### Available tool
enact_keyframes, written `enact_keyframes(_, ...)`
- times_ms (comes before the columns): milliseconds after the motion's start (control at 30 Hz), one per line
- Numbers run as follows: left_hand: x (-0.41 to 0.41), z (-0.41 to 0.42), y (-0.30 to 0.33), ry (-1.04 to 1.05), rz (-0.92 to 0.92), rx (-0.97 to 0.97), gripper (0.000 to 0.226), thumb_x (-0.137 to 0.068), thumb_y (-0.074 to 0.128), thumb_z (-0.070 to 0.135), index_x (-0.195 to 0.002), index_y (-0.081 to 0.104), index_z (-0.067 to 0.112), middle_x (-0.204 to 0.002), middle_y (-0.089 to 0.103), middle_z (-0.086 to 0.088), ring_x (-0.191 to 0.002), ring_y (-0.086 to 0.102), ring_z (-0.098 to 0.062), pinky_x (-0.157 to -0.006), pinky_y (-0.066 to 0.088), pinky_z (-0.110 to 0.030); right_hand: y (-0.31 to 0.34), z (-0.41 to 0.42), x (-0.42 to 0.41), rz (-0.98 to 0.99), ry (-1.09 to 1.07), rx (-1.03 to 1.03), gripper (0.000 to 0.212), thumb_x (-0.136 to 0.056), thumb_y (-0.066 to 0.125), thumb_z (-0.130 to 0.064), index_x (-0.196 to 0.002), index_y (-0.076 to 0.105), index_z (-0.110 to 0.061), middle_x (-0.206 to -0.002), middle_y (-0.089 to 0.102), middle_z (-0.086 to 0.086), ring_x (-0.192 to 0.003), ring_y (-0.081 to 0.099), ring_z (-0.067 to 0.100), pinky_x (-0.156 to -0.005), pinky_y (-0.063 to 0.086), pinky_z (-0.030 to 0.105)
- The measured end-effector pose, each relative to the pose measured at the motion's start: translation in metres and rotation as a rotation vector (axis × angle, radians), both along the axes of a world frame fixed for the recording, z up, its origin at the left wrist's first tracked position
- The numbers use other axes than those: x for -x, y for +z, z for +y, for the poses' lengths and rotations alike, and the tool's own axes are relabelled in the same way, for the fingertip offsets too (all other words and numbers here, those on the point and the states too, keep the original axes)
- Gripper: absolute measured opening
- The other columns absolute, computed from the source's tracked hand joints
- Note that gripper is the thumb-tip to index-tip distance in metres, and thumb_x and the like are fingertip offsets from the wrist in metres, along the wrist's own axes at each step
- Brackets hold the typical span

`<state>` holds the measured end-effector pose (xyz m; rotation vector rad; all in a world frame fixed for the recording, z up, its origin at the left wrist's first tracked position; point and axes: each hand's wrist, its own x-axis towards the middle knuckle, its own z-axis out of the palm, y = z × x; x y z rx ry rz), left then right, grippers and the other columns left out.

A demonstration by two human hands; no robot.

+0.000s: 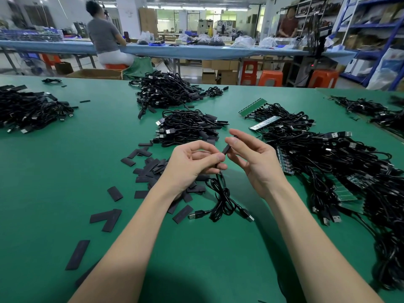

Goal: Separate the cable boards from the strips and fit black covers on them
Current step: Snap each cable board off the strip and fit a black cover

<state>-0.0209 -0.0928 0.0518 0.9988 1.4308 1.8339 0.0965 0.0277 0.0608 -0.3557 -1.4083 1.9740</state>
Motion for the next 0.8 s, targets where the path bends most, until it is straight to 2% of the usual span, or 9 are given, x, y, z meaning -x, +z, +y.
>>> enact_keyframes(200,0.000,0.001,0.000,0.006,-0.020,-0.003,0.011,-0.085,0.077,0.004,-0.093,0.068,0.002,-0.082,0.076,-0.019,-0.071,0.075,-0.020,-0.062,0.057,-0.019,-0.001,-0.003,0.001,0.010,-0.015,0.028,0.021,-0.083,0.078,-0.010,-0.102,0.079,-0.019,-0.095,0.076,0.007,-0.078,0.065,0.015,-0.070,0.055,0.021)
enact_keyframes(433,0.001,0.001,-0.003,0.034,-0.012,-0.037,0.009,-0.084,0.077,0.004,-0.088,0.069,0.006,-0.084,0.077,-0.016,-0.073,0.075,-0.021,-0.062,0.057,-0.019,-0.004,-0.009,0.005,0.040,-0.042,0.071,0.024,-0.072,0.081,-0.018,-0.096,0.080,-0.018,-0.094,0.076,0.007,-0.076,0.068,0.014,-0.071,0.056,0.021)
enact_keyframes(600,0.000,0.003,-0.003,0.020,0.008,-0.055,0.008,-0.085,0.077,0.005,-0.088,0.070,0.007,-0.087,0.076,-0.019,-0.073,0.075,-0.021,-0.062,0.057,-0.020,-0.007,-0.010,0.009,0.063,-0.011,0.094,0.021,-0.085,0.072,-0.014,-0.106,0.073,-0.012,-0.090,0.075,0.007,-0.067,0.065,0.010,-0.067,0.054,0.018)
enact_keyframes(700,0.000,0.004,-0.003,0.021,0.011,-0.060,0.008,-0.085,0.077,0.006,-0.089,0.070,0.007,-0.088,0.076,-0.021,-0.074,0.075,-0.022,-0.063,0.057,-0.021,-0.006,-0.010,0.009,0.081,0.012,0.125,0.024,-0.083,0.072,-0.014,-0.107,0.073,-0.011,-0.089,0.074,0.007,-0.065,0.063,0.011,-0.065,0.054,0.018)
enact_keyframes(800,0.000,0.003,-0.003,0.029,0.022,-0.062,0.008,-0.084,0.078,0.007,-0.087,0.072,0.010,-0.088,0.076,-0.021,-0.074,0.075,-0.023,-0.063,0.057,-0.021,-0.005,-0.009,0.008,0.079,0.012,0.134,0.018,-0.090,0.068,-0.008,-0.108,0.072,-0.009,-0.089,0.074,0.007,-0.063,0.059,0.011,-0.066,0.054,0.018)
